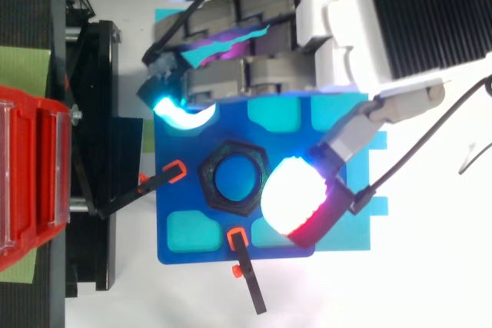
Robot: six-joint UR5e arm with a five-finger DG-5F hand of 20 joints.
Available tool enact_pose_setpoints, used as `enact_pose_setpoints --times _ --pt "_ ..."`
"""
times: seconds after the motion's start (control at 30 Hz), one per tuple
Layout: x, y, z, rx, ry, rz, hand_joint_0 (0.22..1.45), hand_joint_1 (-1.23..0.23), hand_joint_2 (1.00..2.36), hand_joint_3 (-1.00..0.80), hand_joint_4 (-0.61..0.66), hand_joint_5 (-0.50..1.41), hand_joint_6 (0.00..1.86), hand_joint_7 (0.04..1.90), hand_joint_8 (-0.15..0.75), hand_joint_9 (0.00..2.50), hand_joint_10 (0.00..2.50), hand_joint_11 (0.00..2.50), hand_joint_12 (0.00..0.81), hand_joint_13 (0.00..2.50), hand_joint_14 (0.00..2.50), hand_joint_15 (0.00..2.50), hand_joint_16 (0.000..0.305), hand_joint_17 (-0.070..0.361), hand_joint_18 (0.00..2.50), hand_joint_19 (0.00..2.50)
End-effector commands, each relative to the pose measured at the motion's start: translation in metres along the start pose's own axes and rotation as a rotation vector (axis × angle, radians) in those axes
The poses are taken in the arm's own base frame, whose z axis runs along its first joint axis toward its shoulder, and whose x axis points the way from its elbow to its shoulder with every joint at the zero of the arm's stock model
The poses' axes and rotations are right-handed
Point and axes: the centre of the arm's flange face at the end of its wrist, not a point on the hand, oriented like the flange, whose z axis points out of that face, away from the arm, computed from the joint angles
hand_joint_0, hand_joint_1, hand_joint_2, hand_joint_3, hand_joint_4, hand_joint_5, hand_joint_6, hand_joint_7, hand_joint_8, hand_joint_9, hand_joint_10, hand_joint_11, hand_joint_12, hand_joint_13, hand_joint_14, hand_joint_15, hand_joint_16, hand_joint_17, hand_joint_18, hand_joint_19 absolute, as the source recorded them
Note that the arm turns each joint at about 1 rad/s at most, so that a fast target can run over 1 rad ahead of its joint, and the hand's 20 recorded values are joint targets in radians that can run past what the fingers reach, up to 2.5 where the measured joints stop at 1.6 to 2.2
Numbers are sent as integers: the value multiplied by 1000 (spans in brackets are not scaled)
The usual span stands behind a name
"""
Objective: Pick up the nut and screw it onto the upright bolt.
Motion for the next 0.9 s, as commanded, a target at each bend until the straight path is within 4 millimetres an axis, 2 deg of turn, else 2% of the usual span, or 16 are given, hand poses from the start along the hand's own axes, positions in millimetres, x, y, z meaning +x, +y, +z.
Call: enact_pose_setpoints --times 0.0,0.13,0.27,0.43,0.73,0.87 --pt "6 11 7 11 6 9 505 -124 1000 -500 206 -104 502 666 194 714 0 0 277 244 0 0 31 69 0 0" --pt "29 22 4 10 41 28 498 -102 1000 -500 197 -115 501 638 190 599 0 0 297 156 0 0 33 75 0 0" --pt "45 28 4 12 21 39 490 -76 1000 -500 191 -128 501 627 189 528 0 0 307 107 0 0 35 80 0 0" --pt "44 32 10 4 -16 46 488 -62 1000 -500 189 -126 502 655 192 502 0 0 316 91 0 0 37 83 0 0" --pt "48 36 8 4 15 51 495 -57 1000 -500 218 -94 504 943 214 513 0 0 323 126 0 0 37 82 0 0" --pt "49 37 7 6 28 51 498 -60 1000 -500 212 -88 504 990 219 515 0 0 324 136 0 0 37 83 0 0"
